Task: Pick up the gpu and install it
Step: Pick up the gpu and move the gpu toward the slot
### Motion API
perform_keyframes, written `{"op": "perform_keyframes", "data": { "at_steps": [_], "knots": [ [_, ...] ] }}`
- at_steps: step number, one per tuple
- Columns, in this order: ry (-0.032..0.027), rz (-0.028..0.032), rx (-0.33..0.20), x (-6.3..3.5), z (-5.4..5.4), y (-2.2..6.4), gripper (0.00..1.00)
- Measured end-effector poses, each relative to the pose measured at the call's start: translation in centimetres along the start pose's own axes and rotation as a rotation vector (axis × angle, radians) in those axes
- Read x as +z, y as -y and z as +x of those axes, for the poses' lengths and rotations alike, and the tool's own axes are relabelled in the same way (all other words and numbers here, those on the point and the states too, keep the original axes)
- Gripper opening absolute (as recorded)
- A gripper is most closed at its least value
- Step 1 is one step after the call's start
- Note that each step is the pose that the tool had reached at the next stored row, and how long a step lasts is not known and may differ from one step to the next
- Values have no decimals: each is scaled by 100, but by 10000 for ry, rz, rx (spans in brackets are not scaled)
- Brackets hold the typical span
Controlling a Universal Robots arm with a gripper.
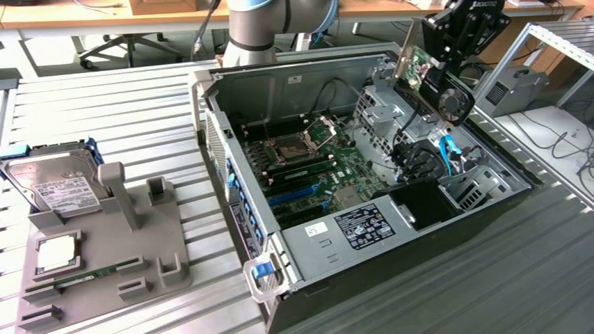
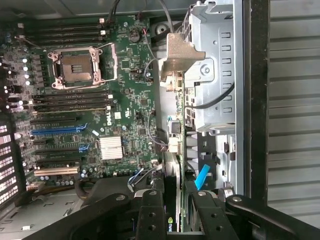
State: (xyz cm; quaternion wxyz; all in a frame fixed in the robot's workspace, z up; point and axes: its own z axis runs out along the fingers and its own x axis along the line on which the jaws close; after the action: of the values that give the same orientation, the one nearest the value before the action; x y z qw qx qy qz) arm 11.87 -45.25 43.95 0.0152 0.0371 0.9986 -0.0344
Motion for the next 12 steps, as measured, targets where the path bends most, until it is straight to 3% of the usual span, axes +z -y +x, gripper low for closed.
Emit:
{"op": "perform_keyframes", "data": {
  "at_steps": [12],
  "knots": [
    [4, 45, -2, 8, -189, -18, 26]
  ]
}}
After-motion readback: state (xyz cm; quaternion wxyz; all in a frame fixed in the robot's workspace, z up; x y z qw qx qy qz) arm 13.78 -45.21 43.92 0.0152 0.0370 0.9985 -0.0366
